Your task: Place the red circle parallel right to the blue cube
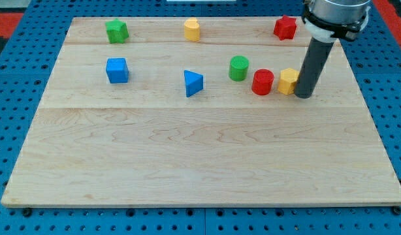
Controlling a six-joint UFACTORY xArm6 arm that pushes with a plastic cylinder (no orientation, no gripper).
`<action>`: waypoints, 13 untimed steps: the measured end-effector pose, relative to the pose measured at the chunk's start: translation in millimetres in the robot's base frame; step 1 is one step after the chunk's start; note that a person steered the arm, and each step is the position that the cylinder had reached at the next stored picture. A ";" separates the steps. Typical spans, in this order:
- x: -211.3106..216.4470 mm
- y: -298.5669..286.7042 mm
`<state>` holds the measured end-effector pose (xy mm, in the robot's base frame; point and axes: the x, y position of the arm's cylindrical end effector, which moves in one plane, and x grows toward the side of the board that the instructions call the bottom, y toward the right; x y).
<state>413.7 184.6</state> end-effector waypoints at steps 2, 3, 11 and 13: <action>-1.6 -40.6; -5.4 -63.2; -74.2 -75.1; -52.5 -111.8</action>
<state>361.1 72.7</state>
